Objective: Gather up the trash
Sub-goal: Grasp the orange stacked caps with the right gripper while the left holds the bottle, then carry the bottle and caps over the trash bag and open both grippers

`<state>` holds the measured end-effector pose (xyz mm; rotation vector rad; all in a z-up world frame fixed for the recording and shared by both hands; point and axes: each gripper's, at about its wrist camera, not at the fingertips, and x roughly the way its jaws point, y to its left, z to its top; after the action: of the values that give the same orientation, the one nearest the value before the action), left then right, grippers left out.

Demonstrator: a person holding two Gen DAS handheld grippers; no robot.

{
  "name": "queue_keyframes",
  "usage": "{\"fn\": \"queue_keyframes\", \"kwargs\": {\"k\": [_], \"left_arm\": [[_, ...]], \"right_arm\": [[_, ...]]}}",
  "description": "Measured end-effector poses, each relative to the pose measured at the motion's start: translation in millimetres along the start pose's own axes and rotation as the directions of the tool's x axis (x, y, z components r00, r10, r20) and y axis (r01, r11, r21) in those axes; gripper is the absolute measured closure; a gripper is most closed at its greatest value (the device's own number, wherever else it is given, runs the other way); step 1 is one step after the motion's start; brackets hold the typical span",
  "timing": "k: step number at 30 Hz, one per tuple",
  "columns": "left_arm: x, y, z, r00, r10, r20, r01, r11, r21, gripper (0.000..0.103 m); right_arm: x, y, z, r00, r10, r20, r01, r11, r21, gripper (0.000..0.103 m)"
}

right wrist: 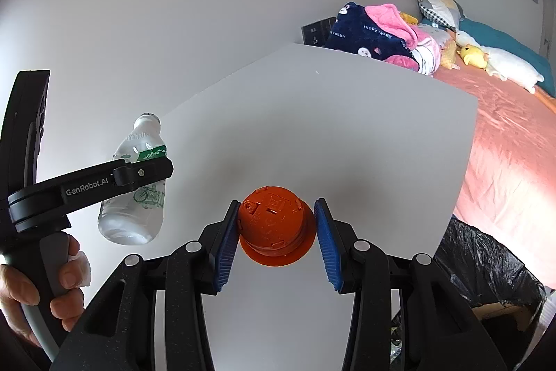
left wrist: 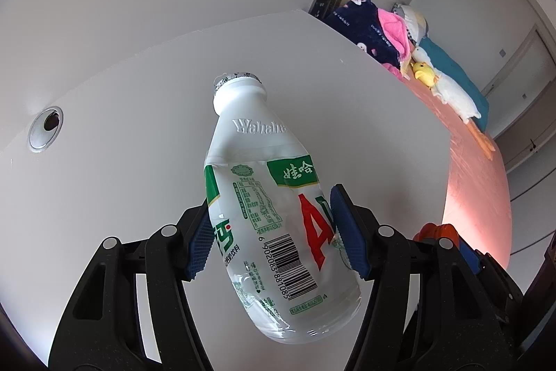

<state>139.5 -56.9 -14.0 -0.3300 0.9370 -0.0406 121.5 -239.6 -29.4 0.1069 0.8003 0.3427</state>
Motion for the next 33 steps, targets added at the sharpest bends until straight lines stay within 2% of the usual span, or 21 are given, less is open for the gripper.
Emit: {"fn": "queue_keyframes", "kwargs": {"k": [21,33], "left_arm": [[-23.0,-42.1,-56.2,0.997,-0.07,-0.025,0.072,0.994,0.082,0.042],[-24.8,-75.3,-80.1,0.993,-0.109,-0.049,0.116,0.982,0.15,0.042]], "right_arm": [[-60.4,-23.5,-52.0,0.999,-0.034,0.033,0.032,0.998,0.045,0.059],[-94.7,-53.8,-80.0,0.994,-0.088,0.062,0.081,0.991,0.106,0.059]]}}
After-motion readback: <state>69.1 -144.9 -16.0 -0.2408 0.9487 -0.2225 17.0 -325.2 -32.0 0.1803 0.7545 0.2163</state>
